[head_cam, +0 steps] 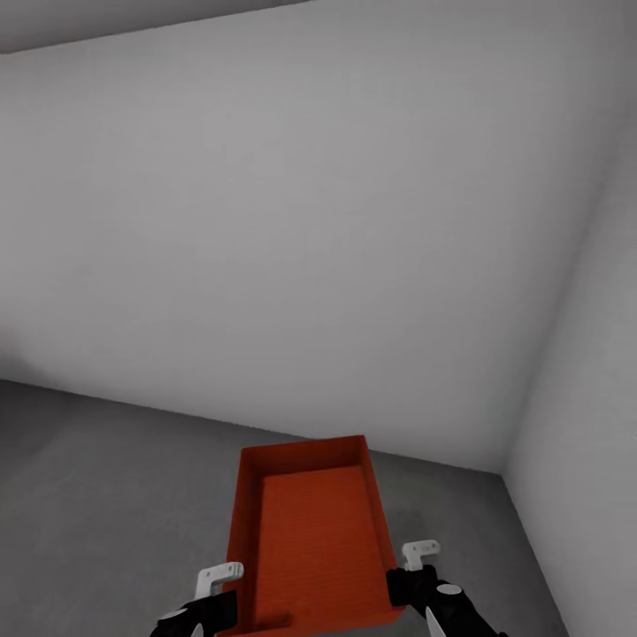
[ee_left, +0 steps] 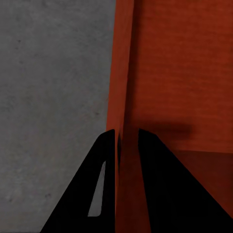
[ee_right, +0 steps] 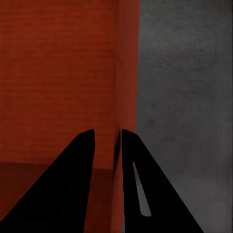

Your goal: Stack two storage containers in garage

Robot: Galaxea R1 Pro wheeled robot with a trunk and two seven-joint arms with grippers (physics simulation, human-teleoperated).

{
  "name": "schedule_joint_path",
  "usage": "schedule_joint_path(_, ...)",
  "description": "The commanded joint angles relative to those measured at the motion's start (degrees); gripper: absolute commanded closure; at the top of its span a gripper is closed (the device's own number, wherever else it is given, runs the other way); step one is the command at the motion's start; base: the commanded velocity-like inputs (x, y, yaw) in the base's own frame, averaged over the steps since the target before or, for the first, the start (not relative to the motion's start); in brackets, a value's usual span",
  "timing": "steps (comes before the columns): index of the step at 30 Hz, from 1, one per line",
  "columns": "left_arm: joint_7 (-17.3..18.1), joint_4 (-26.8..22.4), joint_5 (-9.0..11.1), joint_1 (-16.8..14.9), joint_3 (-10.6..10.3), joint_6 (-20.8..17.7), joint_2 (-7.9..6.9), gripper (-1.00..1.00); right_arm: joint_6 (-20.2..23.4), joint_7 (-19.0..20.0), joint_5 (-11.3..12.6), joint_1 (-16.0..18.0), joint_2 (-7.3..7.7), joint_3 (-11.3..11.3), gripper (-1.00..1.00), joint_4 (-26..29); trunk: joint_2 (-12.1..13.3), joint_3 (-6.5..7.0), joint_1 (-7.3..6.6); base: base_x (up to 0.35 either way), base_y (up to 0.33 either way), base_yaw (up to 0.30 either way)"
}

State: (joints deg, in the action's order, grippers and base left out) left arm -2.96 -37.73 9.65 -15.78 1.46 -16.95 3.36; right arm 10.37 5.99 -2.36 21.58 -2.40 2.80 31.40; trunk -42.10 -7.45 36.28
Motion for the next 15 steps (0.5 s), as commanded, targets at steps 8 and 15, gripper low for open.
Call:
schedule_joint_path(8,-1.6,-0.2,-2.7,0.0,0.0,4.3,-1.06,1.00,0.4,2.1,2.7,0.1,0.02,-0.2,1.00,0.0,-0.1,-0.10,0.05,0.202,0.000,-0.280)
schedule_joint_path(15,-1.6,-0.2,-2.7,0.0,0.0,4.3,-1.07,1.00,0.4,2.1,2.7,0.1,0.03,-0.3,1.00,0.0,-0.1,-0.10,0.05,0.009,0.000,-0.280)
